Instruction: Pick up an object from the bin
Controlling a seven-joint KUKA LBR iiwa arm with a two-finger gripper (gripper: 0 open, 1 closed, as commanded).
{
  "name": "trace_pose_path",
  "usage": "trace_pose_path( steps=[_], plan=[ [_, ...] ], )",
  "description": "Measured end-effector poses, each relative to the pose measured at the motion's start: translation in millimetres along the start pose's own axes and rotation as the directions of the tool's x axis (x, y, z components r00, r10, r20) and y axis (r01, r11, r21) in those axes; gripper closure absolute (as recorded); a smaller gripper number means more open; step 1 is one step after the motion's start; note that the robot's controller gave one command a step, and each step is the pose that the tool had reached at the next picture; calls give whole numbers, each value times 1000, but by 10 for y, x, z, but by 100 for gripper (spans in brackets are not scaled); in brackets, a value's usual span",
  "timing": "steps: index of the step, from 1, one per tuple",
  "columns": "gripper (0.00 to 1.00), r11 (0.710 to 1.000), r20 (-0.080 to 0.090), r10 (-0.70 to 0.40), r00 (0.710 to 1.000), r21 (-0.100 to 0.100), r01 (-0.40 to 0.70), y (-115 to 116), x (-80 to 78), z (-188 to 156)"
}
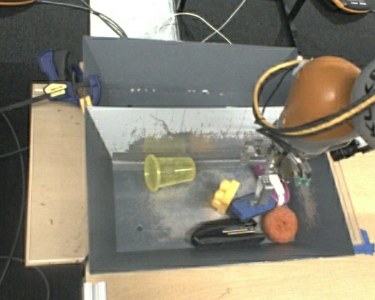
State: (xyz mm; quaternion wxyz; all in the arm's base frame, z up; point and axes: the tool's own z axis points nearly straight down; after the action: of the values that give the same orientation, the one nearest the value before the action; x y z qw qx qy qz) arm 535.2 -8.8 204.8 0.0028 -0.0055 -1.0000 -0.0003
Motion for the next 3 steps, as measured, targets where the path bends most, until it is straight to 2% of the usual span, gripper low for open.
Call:
trace_pose_path(
  steps=[1, 2, 3],
  plan=[
    [0, 1000, 9, 0, 1000, 0, 0, 0, -15, -47],
    [0, 946, 5, -324, 946, 1, 324, 181, -272, 1051],
    [0, 887, 11, -461, 887, 4, 461, 204, -214, 523]
  ],
)
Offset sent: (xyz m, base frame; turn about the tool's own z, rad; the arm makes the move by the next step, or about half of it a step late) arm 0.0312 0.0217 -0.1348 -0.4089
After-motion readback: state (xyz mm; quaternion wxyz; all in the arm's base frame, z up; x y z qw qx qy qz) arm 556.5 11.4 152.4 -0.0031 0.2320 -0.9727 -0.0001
